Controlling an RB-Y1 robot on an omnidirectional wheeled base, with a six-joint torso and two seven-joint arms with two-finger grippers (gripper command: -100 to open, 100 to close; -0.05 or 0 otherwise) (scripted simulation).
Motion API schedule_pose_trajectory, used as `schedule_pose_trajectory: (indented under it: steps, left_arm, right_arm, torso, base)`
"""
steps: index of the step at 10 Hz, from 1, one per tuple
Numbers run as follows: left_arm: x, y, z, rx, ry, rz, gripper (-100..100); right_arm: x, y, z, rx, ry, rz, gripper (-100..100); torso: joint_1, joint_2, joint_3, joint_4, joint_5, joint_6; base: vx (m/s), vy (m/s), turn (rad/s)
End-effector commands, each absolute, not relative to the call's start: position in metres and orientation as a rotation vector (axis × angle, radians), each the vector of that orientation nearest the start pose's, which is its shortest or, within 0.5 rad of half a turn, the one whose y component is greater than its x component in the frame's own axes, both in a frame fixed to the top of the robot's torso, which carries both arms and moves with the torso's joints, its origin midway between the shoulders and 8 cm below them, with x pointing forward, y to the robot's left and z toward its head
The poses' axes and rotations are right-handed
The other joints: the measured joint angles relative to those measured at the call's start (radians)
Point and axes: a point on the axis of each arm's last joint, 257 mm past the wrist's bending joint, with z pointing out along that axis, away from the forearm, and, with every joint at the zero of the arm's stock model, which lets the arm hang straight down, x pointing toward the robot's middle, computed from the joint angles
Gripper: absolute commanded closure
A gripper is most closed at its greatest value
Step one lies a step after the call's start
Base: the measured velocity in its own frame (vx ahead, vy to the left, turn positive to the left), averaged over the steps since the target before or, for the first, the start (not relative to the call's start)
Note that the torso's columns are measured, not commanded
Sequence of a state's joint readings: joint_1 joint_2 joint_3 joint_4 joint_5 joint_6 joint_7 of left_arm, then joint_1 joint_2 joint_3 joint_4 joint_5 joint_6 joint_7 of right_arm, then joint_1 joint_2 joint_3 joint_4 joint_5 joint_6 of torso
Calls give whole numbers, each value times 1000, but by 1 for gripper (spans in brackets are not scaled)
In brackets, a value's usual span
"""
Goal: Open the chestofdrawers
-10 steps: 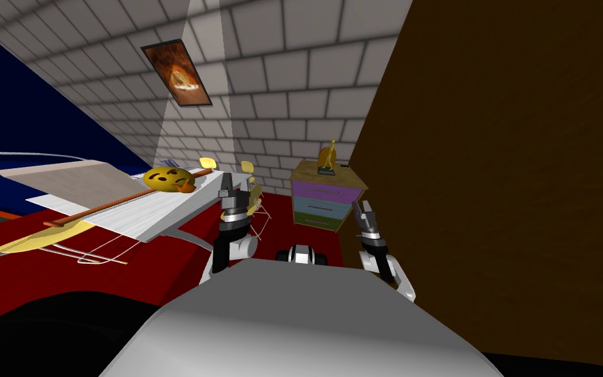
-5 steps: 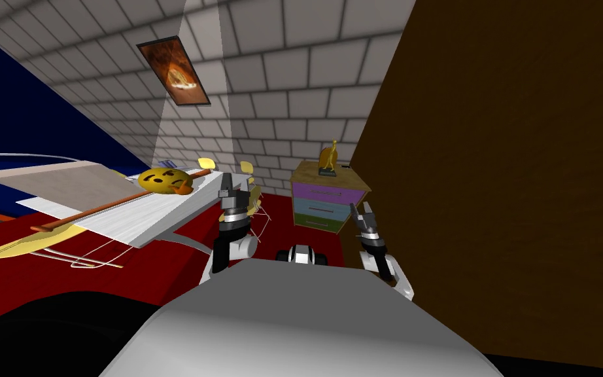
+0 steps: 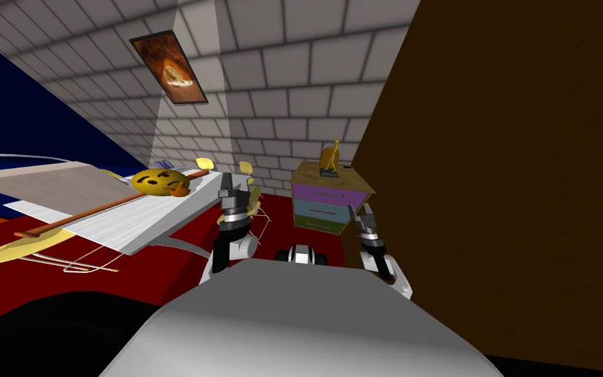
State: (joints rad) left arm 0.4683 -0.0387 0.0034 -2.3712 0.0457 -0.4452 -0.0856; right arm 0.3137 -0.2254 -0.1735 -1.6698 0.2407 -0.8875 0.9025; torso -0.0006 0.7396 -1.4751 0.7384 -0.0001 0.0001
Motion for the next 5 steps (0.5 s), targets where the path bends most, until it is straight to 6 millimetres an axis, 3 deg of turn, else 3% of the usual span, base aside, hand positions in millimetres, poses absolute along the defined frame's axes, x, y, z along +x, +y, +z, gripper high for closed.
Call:
schedule_pose_trajectory:
  steps: [1,5]
  left_arm:
    - [333,284,64,-630,528,-1273,0]
    - [333,284,65,-630,528,-1274,0]
  right_arm:
    - [392,-312,-118,-155,971,157,-100]
    - [395,-316,-128,-225,968,43,-100]
  torso:
    - [0,-2,-1,0,0,0]
    - [1,-2,-2,-1,0,0]
  base:
    - [71,21,-7]
    - [56,30,-8]
